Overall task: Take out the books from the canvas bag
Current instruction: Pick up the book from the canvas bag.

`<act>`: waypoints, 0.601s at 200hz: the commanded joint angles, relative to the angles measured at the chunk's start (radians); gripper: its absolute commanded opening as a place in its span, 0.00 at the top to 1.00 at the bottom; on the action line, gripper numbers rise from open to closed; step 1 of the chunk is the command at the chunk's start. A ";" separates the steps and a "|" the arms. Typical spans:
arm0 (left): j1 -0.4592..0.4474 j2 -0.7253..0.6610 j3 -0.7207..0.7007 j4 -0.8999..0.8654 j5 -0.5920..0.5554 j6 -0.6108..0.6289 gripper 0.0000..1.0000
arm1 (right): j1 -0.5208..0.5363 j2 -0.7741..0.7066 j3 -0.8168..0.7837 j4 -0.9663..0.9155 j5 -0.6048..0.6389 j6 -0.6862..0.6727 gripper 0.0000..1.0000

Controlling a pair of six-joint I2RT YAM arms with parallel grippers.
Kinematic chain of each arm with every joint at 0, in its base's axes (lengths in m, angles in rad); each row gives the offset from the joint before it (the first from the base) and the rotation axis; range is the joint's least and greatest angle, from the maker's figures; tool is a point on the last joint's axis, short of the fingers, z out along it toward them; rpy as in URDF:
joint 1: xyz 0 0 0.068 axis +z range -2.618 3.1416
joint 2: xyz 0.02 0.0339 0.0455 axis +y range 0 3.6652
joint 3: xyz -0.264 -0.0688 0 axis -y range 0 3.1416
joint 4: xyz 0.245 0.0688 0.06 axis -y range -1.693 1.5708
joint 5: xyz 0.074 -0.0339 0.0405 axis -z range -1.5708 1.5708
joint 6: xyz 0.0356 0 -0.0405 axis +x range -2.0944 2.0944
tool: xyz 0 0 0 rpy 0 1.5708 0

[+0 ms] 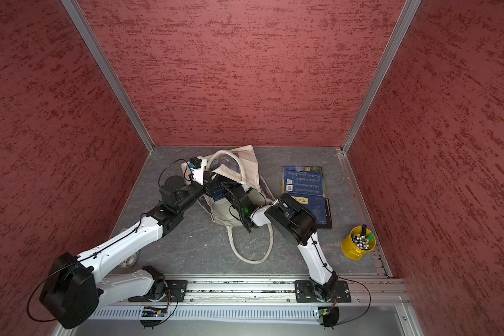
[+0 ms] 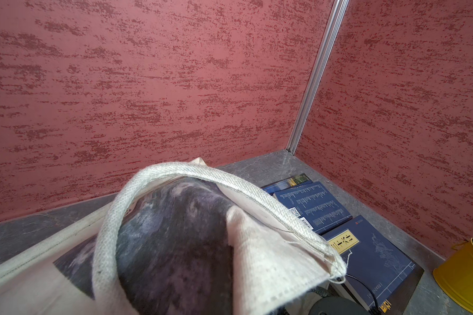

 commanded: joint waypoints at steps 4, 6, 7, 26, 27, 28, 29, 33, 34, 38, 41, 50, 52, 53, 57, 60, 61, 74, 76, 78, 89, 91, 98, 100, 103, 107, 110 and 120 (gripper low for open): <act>-0.013 -0.009 0.017 0.117 0.050 0.002 1.00 | 0.002 0.002 -0.019 0.104 0.037 -0.021 0.77; -0.013 -0.009 0.017 0.117 0.051 0.002 1.00 | 0.002 0.002 -0.021 0.106 0.039 -0.021 0.77; -0.013 -0.009 0.017 0.118 0.050 0.002 1.00 | 0.003 0.002 -0.022 0.106 0.039 -0.021 0.77; -0.011 -0.005 0.019 0.117 0.051 -0.003 1.00 | 0.004 0.015 -0.033 0.137 0.034 -0.014 0.85; -0.011 -0.005 0.019 0.118 0.051 -0.003 1.00 | 0.004 0.016 -0.033 0.138 0.033 -0.014 0.85; -0.011 -0.005 0.018 0.117 0.051 -0.003 1.00 | 0.004 0.017 -0.033 0.138 0.033 -0.013 0.85; -0.011 -0.005 0.019 0.116 0.051 -0.003 1.00 | 0.004 0.016 -0.033 0.140 0.033 -0.012 0.85; -0.010 -0.005 0.019 0.115 0.050 -0.002 1.00 | 0.004 0.018 -0.033 0.142 0.033 -0.012 0.86; -0.011 -0.005 0.019 0.116 0.050 -0.002 1.00 | 0.004 0.018 -0.033 0.143 0.033 -0.012 0.86; -0.011 -0.005 0.018 0.116 0.051 -0.003 1.00 | 0.004 0.020 -0.032 0.146 0.033 -0.014 0.85; -0.011 -0.005 0.019 0.115 0.051 -0.003 1.00 | 0.004 0.023 -0.030 0.144 0.031 -0.015 0.85; -0.010 -0.007 0.019 0.114 0.050 -0.003 1.00 | 0.004 0.024 -0.023 0.134 0.026 -0.015 0.83; -0.011 -0.007 0.019 0.113 0.051 -0.002 1.00 | 0.004 0.025 -0.022 0.132 0.025 -0.015 0.83; -0.011 -0.007 0.019 0.113 0.050 -0.002 1.00 | 0.004 0.025 -0.021 0.131 0.025 -0.017 0.82; -0.011 -0.008 0.019 0.112 0.050 -0.003 1.00 | 0.004 0.027 -0.020 0.133 0.021 -0.018 0.79; -0.011 -0.008 0.019 0.113 0.049 -0.004 1.00 | 0.004 0.028 -0.018 0.135 0.018 -0.019 0.78; -0.011 -0.009 0.018 0.113 0.049 -0.003 1.00 | 0.004 0.029 -0.018 0.136 0.017 -0.019 0.78; -0.010 -0.010 0.018 0.114 0.047 -0.003 1.00 | 0.004 0.037 -0.012 0.148 0.002 -0.021 0.75; -0.010 -0.010 0.019 0.114 0.048 -0.002 1.00 | 0.004 0.037 -0.011 0.149 0.001 -0.021 0.75; -0.010 -0.009 0.019 0.114 0.047 -0.002 1.00 | 0.004 0.039 -0.008 0.145 -0.001 -0.020 0.75; -0.009 -0.009 0.020 0.114 0.049 -0.004 1.00 | 0.004 0.046 0.001 0.137 -0.007 -0.017 0.74; -0.008 -0.009 0.019 0.113 0.049 -0.006 1.00 | 0.004 0.048 0.004 0.136 -0.008 -0.019 0.75; -0.008 -0.009 0.020 0.114 0.048 -0.007 1.00 | 0.004 0.054 0.009 0.130 -0.009 -0.017 0.75; -0.008 -0.009 0.021 0.114 0.050 -0.008 1.00 | 0.004 0.056 0.011 0.127 -0.009 -0.014 0.74; -0.008 -0.009 0.021 0.113 0.052 -0.009 1.00 | 0.003 0.059 0.014 0.127 -0.009 -0.012 0.74; -0.008 -0.008 0.021 0.113 0.054 -0.009 1.00 | 0.003 0.063 0.015 0.127 -0.008 -0.007 0.74; -0.008 -0.008 0.020 0.113 0.053 -0.007 1.00 | 0.001 0.065 0.018 0.128 -0.008 -0.007 0.74; -0.008 -0.009 0.021 0.112 0.054 -0.011 1.00 | -0.002 0.074 0.026 0.126 -0.011 0.008 0.74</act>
